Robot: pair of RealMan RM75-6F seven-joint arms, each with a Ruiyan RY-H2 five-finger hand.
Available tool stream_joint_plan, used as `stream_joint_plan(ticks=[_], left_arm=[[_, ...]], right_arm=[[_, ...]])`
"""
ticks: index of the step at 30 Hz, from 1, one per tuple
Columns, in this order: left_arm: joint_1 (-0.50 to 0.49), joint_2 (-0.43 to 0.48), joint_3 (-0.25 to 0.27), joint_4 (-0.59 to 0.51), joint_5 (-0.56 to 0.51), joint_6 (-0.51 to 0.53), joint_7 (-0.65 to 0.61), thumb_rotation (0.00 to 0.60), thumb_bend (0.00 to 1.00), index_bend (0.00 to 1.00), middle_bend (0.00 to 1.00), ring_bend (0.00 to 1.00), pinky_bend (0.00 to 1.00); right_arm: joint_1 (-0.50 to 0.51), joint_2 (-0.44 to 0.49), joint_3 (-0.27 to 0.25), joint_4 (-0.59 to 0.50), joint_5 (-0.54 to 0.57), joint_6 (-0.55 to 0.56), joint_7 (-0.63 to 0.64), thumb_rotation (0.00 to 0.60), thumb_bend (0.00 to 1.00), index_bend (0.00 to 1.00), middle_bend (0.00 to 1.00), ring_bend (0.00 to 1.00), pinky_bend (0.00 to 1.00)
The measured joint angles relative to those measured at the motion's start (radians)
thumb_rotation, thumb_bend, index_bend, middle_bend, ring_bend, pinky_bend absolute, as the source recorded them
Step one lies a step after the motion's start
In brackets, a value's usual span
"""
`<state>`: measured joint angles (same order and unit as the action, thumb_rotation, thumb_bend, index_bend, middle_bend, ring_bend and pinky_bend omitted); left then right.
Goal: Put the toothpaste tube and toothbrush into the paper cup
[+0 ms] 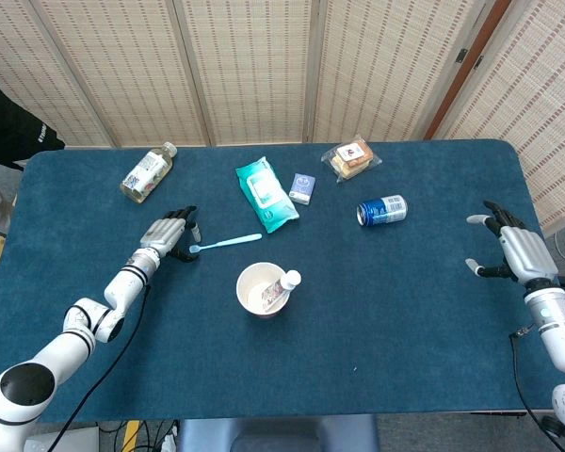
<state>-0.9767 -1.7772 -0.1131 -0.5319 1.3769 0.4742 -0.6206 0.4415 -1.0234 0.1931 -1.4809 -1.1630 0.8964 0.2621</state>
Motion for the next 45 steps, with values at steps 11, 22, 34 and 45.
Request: stream_joint_plan(ticks=[11,22,34,45], left_arm=[[0.001,-0.006,-0.003,0.009,0.003,-0.003,-0.001,0.6,0.25,0.5,0.0,0.0,0.0],[-0.001,-0.01,-0.006,0.015,0.004,-0.009,0.001,0.6,0.25,0.52,0.0,0.0,0.0],[-0.001,-0.018,-0.011,0.032,0.0,-0.014,0.004,0.6,0.26,0.55,0.0,0.0,0.0],[0.003,-0.022,-0.015,0.041,-0.006,-0.022,0.008,0.6,0.26,0.58,0.0,0.0,0.0]], right_arm=[[0.002,-0.005,0.0,0.007,-0.003,-0.005,0.005,0.6,0.18,0.25,0.03,0.0,0.11],[0.003,-0.009,-0.001,0.014,-0.005,-0.01,0.012,0.6,0.18,0.25,0.03,0.0,0.12],[0.0,-0.011,-0.001,0.017,-0.007,-0.01,0.018,0.6,0.18,0.25,0.03,0.0,0.11],[0.0,-0.016,-0.002,0.021,-0.007,-0.011,0.019,0.6,0.18,0.25,0.03,0.0,0.12]])
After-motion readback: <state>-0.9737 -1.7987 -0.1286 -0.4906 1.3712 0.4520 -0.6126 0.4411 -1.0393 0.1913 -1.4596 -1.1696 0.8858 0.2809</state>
